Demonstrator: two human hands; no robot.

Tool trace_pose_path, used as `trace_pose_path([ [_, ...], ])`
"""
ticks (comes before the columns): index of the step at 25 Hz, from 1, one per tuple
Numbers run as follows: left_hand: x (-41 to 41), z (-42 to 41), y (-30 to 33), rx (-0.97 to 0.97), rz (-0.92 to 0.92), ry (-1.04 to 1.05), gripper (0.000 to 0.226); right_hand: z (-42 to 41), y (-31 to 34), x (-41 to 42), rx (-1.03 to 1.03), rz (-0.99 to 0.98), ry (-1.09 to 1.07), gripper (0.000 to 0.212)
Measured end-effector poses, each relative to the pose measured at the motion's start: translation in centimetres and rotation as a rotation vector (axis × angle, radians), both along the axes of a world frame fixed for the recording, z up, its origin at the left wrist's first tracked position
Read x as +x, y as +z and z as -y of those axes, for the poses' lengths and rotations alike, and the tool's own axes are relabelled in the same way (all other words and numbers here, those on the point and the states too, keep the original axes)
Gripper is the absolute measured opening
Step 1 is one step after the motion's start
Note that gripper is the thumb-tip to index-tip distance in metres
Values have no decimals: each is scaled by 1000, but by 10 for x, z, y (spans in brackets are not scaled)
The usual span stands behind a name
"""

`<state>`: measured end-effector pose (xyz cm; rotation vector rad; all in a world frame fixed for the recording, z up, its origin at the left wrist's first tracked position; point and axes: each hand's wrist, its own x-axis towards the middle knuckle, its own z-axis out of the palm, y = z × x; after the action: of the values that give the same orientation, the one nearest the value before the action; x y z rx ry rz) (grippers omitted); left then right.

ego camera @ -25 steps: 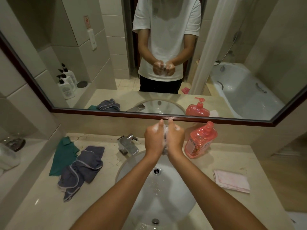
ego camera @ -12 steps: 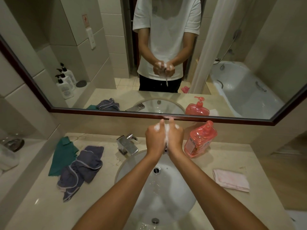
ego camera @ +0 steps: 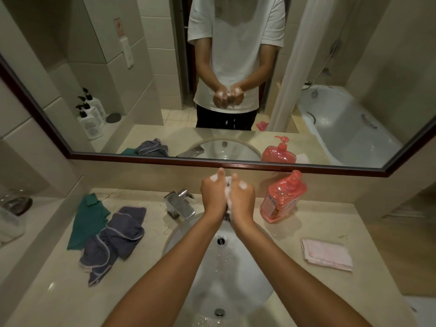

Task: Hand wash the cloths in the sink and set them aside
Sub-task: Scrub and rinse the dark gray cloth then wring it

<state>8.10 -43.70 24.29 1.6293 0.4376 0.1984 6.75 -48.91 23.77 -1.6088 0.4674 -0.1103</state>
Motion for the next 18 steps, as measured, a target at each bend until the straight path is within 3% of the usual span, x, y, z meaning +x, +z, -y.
trace_pose_path([
  [6, -12, 13, -2, 1, 8, -8, 54, 16, 20, 26, 15, -67, -48, 51],
  [12, -6, -2, 2, -21, 6, -6, 55, -3, 5, -3, -6, -13, 13, 46],
  [18, -11, 5, 5, -23, 25, -8, 57, 5, 14, 10, 109, -90, -19, 47],
])
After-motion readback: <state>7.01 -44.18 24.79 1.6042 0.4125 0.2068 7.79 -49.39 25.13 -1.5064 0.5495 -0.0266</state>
